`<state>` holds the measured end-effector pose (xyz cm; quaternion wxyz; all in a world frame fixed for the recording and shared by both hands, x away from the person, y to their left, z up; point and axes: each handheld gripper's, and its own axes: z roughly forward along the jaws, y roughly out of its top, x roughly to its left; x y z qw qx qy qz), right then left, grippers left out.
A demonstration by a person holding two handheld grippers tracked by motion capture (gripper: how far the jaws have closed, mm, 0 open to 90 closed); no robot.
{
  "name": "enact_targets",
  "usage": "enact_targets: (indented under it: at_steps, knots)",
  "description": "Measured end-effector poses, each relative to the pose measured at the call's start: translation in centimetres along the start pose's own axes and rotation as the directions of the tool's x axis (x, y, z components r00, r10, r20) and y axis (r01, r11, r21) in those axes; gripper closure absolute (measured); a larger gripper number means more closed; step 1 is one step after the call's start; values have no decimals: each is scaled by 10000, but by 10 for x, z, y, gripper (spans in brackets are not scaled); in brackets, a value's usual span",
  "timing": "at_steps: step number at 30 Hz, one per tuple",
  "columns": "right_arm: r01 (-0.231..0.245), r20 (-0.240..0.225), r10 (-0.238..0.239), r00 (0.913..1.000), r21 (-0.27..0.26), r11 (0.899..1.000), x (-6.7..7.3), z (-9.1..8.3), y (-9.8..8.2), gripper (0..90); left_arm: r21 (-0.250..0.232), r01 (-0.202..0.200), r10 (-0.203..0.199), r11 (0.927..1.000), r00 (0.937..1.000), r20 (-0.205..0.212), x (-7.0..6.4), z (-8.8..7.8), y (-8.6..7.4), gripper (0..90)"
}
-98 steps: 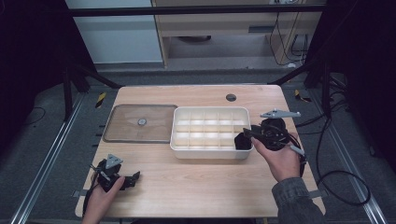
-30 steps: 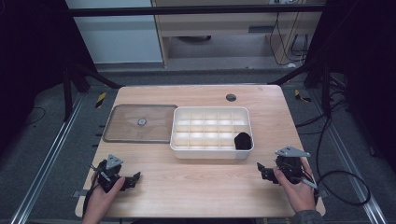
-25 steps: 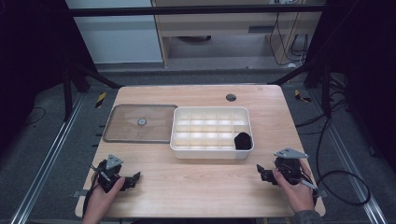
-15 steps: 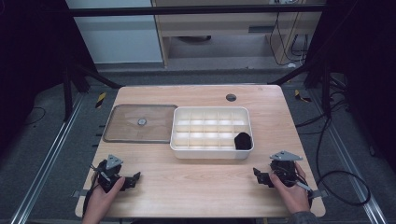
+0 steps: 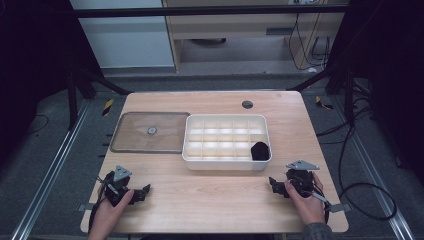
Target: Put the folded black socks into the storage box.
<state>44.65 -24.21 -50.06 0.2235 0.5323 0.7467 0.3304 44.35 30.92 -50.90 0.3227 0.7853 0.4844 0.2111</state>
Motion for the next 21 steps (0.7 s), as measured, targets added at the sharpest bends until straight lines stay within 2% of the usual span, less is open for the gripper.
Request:
enact_targets:
  at_steps: [3,7,10,16,21]
  knots:
    - [-275,205,274,9994,19,9996,-1,5,0,71,3,4,-4,10000,10000,17,0,0,0,0]
    - [-430,748,424,9963,65,9991,-1,14,-1,74,0,-17,17,10000,10000,25,0,1,1,0]
    - [-513,821,519,9953,-95,9986,-1,17,-1,54,18,-28,28,10000,10000,7,0,2,3,0]
    - [-454,855,449,9953,40,9990,0,19,1,16,-45,20,-20,10000,10000,27,4,11,11,0]
    - [-662,1003,653,9928,52,9978,3,20,1,4,1,39,-39,10000,10000,-52,6,16,16,0]
